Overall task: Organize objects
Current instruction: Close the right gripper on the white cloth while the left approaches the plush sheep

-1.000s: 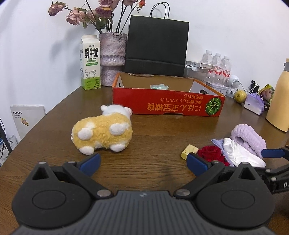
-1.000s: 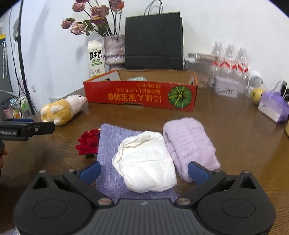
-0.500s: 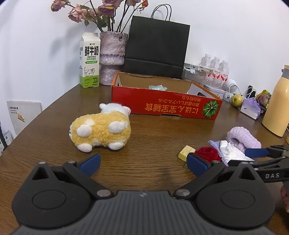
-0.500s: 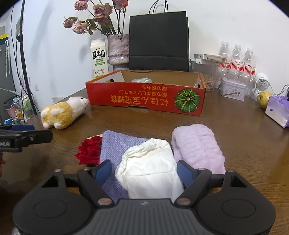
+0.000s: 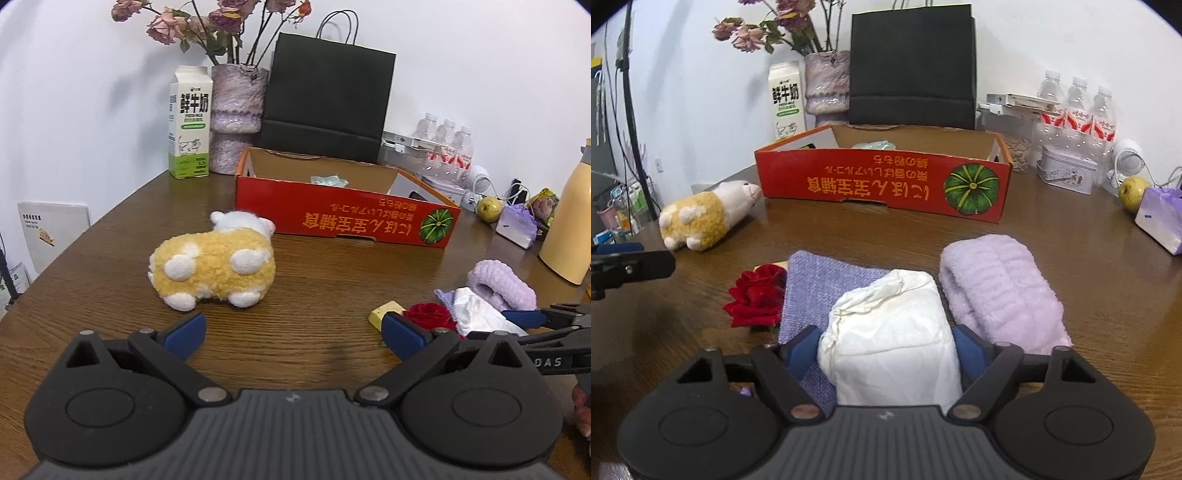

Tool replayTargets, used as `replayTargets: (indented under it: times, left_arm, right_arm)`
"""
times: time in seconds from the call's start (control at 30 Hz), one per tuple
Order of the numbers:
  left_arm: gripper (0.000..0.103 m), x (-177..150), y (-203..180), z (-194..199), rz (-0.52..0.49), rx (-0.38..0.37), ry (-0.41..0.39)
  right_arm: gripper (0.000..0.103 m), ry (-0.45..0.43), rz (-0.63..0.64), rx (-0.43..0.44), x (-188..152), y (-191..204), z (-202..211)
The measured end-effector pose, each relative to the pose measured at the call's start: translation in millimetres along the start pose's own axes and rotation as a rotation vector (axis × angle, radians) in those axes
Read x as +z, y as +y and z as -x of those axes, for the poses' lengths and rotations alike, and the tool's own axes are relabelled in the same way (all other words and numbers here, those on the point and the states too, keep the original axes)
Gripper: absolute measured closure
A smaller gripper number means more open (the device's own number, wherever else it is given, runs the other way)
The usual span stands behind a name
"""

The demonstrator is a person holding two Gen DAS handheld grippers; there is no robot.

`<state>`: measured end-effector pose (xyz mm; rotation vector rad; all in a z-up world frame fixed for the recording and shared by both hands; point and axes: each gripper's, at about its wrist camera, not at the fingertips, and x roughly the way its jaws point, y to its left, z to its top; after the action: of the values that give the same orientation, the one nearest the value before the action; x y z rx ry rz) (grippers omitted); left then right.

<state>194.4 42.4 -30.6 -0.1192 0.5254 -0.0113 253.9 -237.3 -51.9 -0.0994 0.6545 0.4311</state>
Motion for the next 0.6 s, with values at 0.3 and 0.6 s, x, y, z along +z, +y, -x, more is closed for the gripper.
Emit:
replayTargets:
  times: [0.3, 0.6]
  left_arm:
    - [0.0, 30.9, 13.3, -25.6, -0.04, 0.114, 0.037]
    - [0.0, 46.1, 31.6, -63.9, -0.034, 0.178, 0.035]
  right_arm:
    - [0.043, -0.016, 0.003, -0.009, -0.5, 0.6, 2.8]
    - [0.043, -0.014, -0.001, -0.005, 0.0, -0.6, 2.8]
